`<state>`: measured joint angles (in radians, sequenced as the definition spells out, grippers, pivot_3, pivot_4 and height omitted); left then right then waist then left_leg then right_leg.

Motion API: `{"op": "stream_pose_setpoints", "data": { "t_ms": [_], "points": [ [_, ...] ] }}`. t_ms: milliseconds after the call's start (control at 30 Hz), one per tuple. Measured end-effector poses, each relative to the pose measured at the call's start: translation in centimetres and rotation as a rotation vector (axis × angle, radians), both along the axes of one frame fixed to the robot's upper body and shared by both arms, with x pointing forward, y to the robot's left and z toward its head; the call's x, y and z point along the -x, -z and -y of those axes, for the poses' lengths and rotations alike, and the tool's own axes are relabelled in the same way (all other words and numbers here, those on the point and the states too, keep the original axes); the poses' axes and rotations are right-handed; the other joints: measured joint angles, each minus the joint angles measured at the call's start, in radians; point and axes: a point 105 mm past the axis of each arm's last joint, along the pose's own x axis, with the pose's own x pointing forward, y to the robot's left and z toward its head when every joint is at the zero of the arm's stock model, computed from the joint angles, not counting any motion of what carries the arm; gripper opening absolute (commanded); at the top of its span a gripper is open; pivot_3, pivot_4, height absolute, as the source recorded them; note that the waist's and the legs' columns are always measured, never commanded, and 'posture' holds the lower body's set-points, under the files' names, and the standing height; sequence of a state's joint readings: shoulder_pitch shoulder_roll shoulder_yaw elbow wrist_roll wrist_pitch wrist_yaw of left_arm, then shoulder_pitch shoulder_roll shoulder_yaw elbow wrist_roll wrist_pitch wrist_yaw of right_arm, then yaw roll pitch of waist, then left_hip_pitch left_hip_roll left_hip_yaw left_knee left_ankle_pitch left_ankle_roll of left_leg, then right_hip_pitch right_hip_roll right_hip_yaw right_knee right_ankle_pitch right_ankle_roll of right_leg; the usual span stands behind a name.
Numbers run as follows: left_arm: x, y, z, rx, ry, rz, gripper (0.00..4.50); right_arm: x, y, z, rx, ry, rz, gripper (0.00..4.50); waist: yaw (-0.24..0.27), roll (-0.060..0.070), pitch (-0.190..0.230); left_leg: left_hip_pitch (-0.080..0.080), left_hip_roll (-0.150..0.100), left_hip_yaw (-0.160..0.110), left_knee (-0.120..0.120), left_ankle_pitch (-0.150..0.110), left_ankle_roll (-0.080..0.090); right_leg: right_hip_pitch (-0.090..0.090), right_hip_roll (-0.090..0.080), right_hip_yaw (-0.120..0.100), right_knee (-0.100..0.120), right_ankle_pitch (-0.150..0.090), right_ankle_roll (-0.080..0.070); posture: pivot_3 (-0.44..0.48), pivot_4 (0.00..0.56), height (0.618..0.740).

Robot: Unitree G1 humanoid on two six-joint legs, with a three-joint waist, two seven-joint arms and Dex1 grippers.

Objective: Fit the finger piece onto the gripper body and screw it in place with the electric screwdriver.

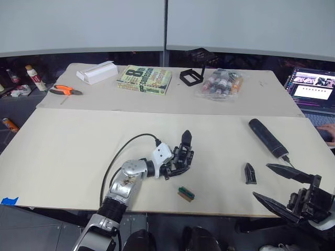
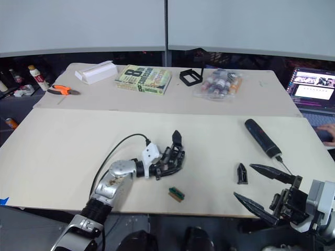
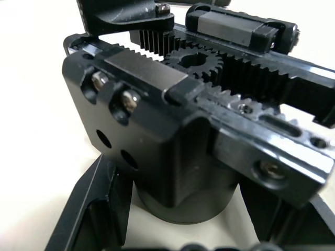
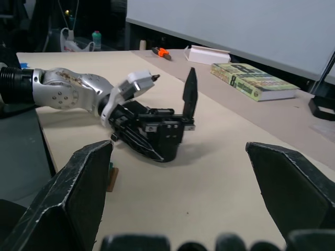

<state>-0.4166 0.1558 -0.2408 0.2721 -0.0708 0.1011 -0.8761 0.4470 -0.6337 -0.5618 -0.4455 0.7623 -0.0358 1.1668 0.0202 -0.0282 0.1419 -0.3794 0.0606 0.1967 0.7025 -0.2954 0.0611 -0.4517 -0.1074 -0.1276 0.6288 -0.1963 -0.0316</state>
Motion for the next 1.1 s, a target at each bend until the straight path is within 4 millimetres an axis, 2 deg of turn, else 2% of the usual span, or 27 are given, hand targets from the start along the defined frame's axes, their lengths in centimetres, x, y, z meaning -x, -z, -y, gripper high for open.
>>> {"op": "stream_pose_setpoints", "data": {
  "t_ms": [200,267,333,400,433,500,600,733,867,967,1033,1100],
  "points": [
    [-0.3,0.1,0.6,-0.004,-0.024,0.010,2.34,-0.2,0.2,0.0,0.001,0.029,-0.026,4.50,0.008,0.001,-0.001,0.001,0.000,0.000,0.001,0.000,0.000,0.001,-0.001,-0.001,0.000,0.000,0.000,0.000,0.150,0.740],
    [-0.3,0.2,0.6,-0.012,-0.023,0.015,2.34,-0.2,0.5,-0.2,0.027,0.037,-0.081,4.50,0.009,0.002,-0.001,0.001,0.000,0.000,0.001,-0.001,0.002,0.001,-0.001,0.000,0.000,0.000,0.000,0.000,0.150,0.740],
    [-0.3,0.2,0.4,-0.022,-0.026,0.018,3.43,-0.4,0.6,-0.3,0.037,0.054,-0.127,4.50,0.009,0.002,-0.001,0.001,0.000,0.000,0.001,-0.002,0.004,0.001,-0.001,-0.001,0.000,0.000,0.001,0.000,0.150,0.740],
    [-0.3,0.3,0.1,-0.032,-0.030,0.013,4.32,-0.5,0.3,-0.8,0.009,0.062,-0.148,4.50,0.008,0.003,-0.002,0.001,0.000,-0.001,0.001,-0.002,0.004,0.001,-0.001,-0.001,0.000,0.000,0.001,0.000,0.150,0.740],
    [-0.3,0.3,-0.1,-0.032,-0.030,0.009,4.46,-0.5,0.3,-1.0,0.006,0.061,-0.155,4.50,0.008,0.003,-0.002,0.001,0.000,-0.001,0.001,-0.002,0.004,0.001,-0.001,-0.001,0.000,0.000,0.001,0.000,0.150,0.740],
    [0.0,0.3,-0.6,-0.034,-0.026,0.004,4.46,-0.3,0.2,-1.5,0.011,0.072,-0.198,4.50,0.004,0.003,-0.002,0.001,0.000,-0.001,0.001,-0.002,0.003,0.001,-0.001,-0.001,0.000,0.000,0.001,0.000,0.150,0.740],
    [0.4,0.3,-1.9,-0.041,-0.027,-0.007,4.46,-0.4,0.6,-1.0,0.074,0.142,-0.297,4.50,0.000,0.004,-0.002,0.000,0.000,-0.001,0.001,-0.002,0.003,0.001,-0.001,-0.001,0.000,0.000,0.001,0.000,0.150,0.740],
    [0.9,-0.5,-4.7,-0.032,-0.021,-0.011,4.46,-1.9,1.4,0.9,0.158,0.353,-0.502,4.50,-0.008,0.004,-0.002,0.000,0.001,-0.001,0.001,-0.001,0.002,0.001,-0.001,0.000,0.000,0.000,0.001,0.000,0.150,0.740],
    [1.9,-1.8,-7.8,-0.004,0.034,-0.011,4.46,-4.0,1.1,1.3,0.198,0.472,-0.565,4.50,-0.011,0.004,-0.002,-0.002,0.001,-0.001,0.000,-0.001,0.001,-0.002,0.000,0.000,0.001,0.000,0.000,0.000,0.150,0.740],
    [4.0,-4.2,-9.4,0.036,0.191,-0.008,4.46,-5.6,2.2,2.9,0.216,0.629,-0.667,4.50,-0.009,0.003,-0.002,-0.006,0.001,-0.001,0.001,0.003,-0.006,-0.005,0.000,-0.001,0.001,0.000,0.000,0.000,0.150,0.740],
    [4.5,-5.9,-10.3,0.035,0.240,0.021,4.46,-6.3,3.3,3.0,0.203,0.676,-0.746,4.50,-0.003,0.004,-0.002,-0.006,-0.001,-0.001,0.001,0.003,-0.006,-0.005,-0.001,0.000,0.000,0.000,0.000,0.000,0.150,0.740],
    [4.6,-7.0,-10.3,0.048,0.259,0.060,4.46,-6.7,4.4,2.7,0.226,0.699,-0.808,4.50,-0.001,0.004,-0.002,-0.007,-0.002,-0.001,0.001,0.003,-0.005,-0.004,-0.001,0.001,0.000,0.000,0.000,0.000,0.150,0.740]
  ]
}}
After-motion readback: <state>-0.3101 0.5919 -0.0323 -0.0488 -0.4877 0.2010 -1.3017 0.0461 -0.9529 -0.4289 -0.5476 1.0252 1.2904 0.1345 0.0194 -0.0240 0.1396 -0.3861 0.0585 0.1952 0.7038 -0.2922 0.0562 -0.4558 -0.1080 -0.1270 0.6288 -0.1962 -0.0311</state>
